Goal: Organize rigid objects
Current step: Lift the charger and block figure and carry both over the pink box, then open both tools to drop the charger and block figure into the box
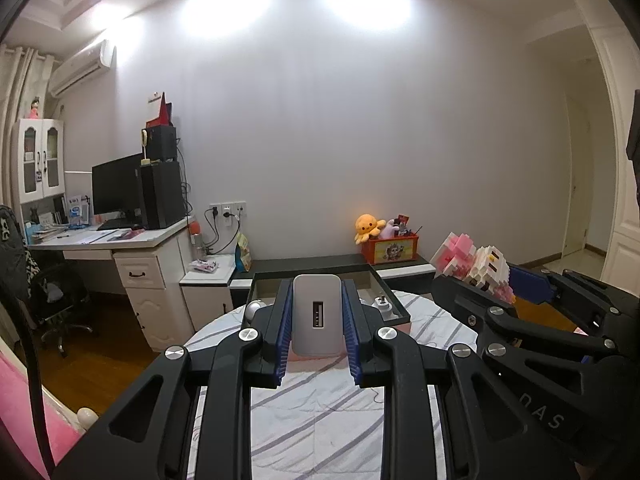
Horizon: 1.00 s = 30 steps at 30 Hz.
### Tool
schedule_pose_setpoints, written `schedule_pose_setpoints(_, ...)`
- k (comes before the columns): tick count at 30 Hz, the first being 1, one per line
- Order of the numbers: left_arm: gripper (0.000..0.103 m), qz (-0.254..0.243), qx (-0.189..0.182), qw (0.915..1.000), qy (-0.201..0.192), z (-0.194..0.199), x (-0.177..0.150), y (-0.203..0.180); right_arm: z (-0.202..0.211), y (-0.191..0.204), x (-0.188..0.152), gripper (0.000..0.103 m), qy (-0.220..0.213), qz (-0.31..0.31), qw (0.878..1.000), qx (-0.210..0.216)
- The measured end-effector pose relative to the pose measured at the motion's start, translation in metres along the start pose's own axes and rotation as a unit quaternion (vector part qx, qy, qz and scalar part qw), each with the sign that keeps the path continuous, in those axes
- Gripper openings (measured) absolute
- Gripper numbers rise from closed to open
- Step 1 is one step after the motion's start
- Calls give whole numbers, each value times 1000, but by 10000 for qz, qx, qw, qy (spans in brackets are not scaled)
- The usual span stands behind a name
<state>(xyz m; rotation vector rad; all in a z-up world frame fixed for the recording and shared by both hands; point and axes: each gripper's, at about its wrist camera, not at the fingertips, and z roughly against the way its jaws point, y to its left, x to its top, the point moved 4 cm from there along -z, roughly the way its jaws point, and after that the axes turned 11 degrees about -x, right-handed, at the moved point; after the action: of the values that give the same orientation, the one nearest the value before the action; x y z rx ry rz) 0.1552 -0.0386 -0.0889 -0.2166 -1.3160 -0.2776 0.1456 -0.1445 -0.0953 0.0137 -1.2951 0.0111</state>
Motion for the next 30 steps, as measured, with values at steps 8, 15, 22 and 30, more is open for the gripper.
schedule_pose_setpoints(8, 23, -148, 115, 9998, 105, -55, 7, 12, -44, -5, 8, 51, 102, -66, 9999, 19)
schedule_pose_setpoints(15, 23, -175, 114, 9988, 453, -146, 10, 35, -118, -10, 21, 51, 213, -10, 9998, -40)
schedule_pose_setpoints(22, 23, 133, -72, 9914, 1301, -254, -19, 73, -221, -13, 6, 51, 869, 51, 9962, 27)
schedule_pose_setpoints(30, 24, 56, 38, 9838, 1792, -303, -50, 82, -291, -16, -36, 51, 1656, 102, 9861, 96)
